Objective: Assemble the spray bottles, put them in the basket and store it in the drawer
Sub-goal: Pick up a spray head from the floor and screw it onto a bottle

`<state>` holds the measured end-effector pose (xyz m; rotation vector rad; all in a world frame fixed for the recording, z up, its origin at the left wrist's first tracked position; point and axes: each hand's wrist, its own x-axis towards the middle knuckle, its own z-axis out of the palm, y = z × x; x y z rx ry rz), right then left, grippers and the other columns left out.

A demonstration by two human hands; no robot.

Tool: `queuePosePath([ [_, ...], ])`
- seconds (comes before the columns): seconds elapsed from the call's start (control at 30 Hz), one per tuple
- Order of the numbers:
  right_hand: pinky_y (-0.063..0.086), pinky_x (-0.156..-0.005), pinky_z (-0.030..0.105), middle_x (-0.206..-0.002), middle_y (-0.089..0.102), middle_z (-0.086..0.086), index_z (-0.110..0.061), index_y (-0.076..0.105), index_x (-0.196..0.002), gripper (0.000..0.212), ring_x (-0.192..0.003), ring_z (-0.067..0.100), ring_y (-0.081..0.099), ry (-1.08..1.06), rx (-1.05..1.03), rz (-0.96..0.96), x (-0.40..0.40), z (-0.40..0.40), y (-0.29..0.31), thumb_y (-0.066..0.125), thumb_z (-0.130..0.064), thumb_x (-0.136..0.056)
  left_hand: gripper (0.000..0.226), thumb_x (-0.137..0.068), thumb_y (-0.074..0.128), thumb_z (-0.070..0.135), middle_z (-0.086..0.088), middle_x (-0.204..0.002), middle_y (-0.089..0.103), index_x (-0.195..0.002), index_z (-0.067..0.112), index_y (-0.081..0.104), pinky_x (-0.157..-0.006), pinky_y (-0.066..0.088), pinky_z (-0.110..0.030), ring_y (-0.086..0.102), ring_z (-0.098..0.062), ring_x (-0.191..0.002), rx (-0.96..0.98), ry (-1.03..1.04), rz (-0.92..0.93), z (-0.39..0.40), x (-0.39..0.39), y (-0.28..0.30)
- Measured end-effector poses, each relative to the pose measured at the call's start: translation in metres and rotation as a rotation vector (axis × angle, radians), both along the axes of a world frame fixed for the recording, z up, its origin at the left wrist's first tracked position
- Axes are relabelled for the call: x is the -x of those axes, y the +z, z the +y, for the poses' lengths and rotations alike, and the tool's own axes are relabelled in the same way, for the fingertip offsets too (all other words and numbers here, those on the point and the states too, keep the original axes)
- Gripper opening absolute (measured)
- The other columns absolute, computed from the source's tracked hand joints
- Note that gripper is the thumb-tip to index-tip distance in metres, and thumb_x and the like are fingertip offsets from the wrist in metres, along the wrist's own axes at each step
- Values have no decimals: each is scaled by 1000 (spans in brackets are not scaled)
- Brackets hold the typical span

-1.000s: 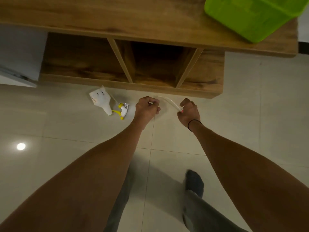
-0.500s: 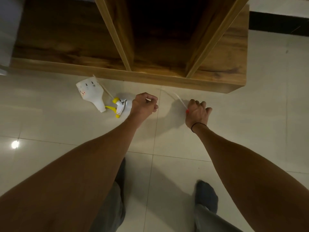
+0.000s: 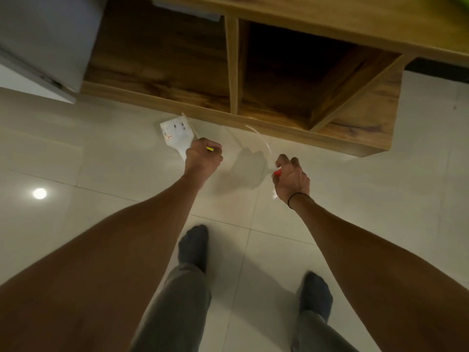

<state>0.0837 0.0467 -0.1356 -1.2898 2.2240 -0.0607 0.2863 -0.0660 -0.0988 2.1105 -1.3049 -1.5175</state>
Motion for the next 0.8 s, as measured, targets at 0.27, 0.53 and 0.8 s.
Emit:
queuePosePath([
  [0.27, 62, -82, 48, -115, 52, 12, -16, 55, -118, 23, -90, 34, 67, 89, 59, -126, -56, -42, -10, 61, -12, -97, 37, -88, 67, 24, -8, -121, 64, -124, 20, 60, -96, 60, -48, 71, -39, -108, 19, 184, -145, -25, -53, -14],
  [0.53, 61, -81, 49, -115, 51, 14, -15, 55, -116, 20, -93, 38, 66, 135, 42, -125, -88, -64, -42, 60, -12, -97, 86, -78, 84, 40, -18, -138, 43, -146, 30, 33, -101, 54, -52, 60, -46, -116, 91, 107, -277, -66, -74, -41],
  [0.8, 60, -78, 46, -114, 51, 14, -13, 55, -114, 19, -94, 36, 63, 171, 51, -123, -101, -85, -58, 59, -10, -96, 82, -79, 81, 48, -19, -130, 53, -144, 31, 33, -83, 47, -36, 54, -35, -93, 22, 80, -270, -88, -62, -76],
])
